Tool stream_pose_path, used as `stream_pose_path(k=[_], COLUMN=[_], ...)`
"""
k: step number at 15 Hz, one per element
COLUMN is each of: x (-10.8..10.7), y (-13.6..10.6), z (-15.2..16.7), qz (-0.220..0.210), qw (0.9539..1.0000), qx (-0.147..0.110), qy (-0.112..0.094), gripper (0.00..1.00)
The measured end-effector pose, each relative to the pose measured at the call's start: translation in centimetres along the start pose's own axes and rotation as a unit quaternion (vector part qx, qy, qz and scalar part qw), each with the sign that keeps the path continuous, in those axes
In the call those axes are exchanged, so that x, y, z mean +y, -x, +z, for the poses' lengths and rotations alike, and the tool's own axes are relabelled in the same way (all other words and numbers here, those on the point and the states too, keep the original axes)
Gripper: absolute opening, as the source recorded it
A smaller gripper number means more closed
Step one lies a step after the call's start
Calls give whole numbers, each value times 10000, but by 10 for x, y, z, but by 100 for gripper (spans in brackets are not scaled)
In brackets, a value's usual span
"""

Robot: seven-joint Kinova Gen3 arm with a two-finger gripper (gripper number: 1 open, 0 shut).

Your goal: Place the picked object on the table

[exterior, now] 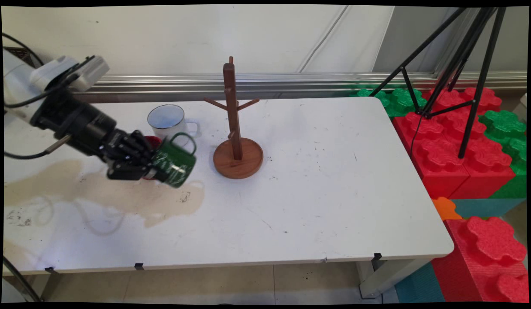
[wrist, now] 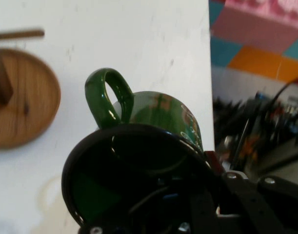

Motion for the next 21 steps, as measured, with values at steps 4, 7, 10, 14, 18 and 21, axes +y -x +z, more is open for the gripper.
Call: stream_pose_path(k=[4, 7, 10, 14, 18, 21], x=[2, 3, 2, -2, -8, -10], y=[19, 33, 45, 62, 73, 79], z=[-12, -19, -25, -29, -25, -20], qz=[227, 401, 602, 910, 1201, 1396], qw=[9980, 9944, 9893, 9795, 9697, 9626], qx=[-575, -951, -1292, -1743, -2062, -2254], qy=[-149, -233, -312, -427, -524, -549], gripper=[0, 0, 0, 0, 0, 0])
